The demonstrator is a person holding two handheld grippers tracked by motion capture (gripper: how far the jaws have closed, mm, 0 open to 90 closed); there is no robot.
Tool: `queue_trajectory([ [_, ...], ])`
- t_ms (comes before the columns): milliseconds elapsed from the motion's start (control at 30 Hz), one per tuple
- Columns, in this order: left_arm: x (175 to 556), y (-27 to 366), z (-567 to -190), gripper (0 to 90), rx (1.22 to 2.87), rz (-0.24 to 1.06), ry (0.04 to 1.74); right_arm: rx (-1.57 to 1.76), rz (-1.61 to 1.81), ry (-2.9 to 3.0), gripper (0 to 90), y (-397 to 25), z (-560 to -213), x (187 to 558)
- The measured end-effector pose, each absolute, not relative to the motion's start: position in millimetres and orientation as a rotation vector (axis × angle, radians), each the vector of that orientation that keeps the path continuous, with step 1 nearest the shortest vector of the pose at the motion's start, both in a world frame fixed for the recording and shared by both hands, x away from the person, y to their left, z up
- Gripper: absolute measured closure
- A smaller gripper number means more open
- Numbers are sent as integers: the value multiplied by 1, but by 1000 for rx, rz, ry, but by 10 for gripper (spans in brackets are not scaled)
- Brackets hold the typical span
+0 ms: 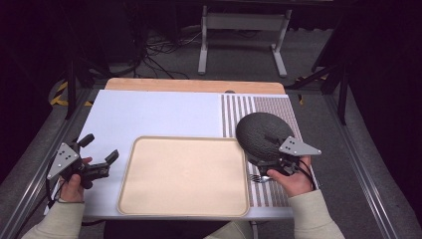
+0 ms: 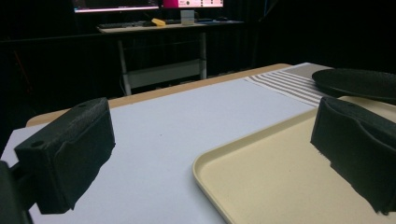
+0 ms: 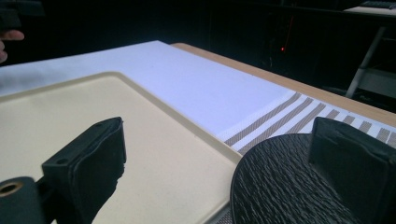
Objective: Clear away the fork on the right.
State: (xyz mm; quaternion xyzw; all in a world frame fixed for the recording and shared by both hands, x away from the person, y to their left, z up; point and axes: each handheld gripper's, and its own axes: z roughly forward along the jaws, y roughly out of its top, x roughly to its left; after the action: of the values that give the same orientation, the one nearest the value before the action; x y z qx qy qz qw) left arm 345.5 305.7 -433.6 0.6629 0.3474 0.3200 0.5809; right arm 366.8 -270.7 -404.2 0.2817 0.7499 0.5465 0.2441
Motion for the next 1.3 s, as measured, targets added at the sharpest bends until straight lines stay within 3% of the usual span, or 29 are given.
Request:
queue_trajectory([
  [433,338,307,-432,2,1546,757,805,654,1268,2272,71,-266,-374,380],
  [1300,335,306,-434,2,1580,768,808,507,942,2579,108,-269,-350,390],
])
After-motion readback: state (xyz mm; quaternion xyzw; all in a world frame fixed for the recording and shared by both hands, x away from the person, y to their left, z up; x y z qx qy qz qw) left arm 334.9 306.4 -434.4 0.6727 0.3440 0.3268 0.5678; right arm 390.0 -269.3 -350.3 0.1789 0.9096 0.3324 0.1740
